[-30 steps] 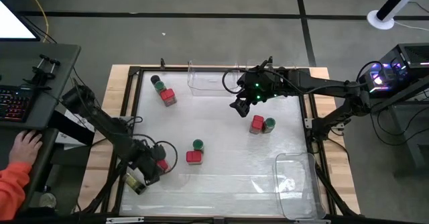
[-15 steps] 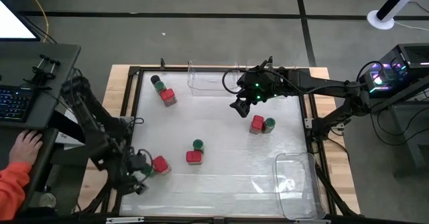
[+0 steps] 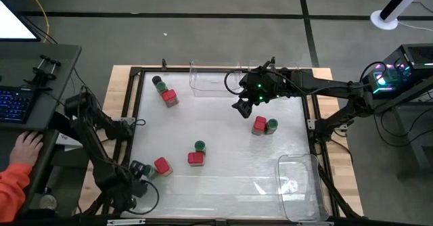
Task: Sort spices by type
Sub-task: Put the black seasoning bottle into the top right transparent bin
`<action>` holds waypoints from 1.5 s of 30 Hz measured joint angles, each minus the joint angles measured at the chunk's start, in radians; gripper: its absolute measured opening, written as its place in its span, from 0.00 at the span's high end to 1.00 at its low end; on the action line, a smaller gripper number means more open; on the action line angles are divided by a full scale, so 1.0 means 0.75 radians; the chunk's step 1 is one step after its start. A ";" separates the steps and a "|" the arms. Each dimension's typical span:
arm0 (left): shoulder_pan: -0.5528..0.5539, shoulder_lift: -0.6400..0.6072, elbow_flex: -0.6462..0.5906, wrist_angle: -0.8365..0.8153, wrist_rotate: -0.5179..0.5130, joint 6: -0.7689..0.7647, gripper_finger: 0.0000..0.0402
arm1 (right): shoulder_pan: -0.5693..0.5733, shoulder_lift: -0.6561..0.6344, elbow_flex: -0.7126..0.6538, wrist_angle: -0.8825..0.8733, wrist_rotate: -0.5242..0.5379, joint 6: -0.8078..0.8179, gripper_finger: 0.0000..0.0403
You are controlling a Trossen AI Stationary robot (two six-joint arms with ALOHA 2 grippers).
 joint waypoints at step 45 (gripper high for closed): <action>-0.062 -0.073 -0.152 0.085 -0.043 -0.251 0.26 | 0.000 0.001 0.000 -0.010 0.006 0.024 0.32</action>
